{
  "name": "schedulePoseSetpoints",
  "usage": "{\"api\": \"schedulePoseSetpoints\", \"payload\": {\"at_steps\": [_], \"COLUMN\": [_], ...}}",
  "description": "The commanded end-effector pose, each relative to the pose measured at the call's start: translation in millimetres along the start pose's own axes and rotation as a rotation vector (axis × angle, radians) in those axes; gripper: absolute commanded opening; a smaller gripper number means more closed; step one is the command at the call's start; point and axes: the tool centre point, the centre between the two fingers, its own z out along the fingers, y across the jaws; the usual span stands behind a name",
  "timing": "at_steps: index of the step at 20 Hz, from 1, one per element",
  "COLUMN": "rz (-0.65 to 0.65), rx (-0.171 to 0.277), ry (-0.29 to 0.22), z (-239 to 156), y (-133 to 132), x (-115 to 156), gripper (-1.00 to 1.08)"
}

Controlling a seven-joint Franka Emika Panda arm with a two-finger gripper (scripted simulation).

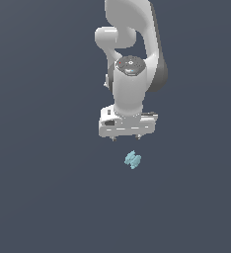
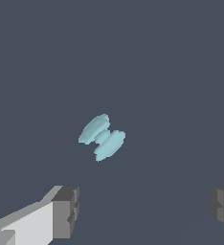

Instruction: Pick up the object and move it to a goal position.

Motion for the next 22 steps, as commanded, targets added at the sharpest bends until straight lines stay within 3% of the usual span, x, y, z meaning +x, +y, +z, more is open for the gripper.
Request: {"api": "schedulePoseSetpoints", "payload": {"at_steps": [1, 22], "rz": [-0.034, -0.602], "rx": [-0.002, -0.003], "ry": [-0.003, -0.05], "z": [4, 67], "y": [-2, -28], "x": [1, 21], "gripper": [1.0, 1.0]}}
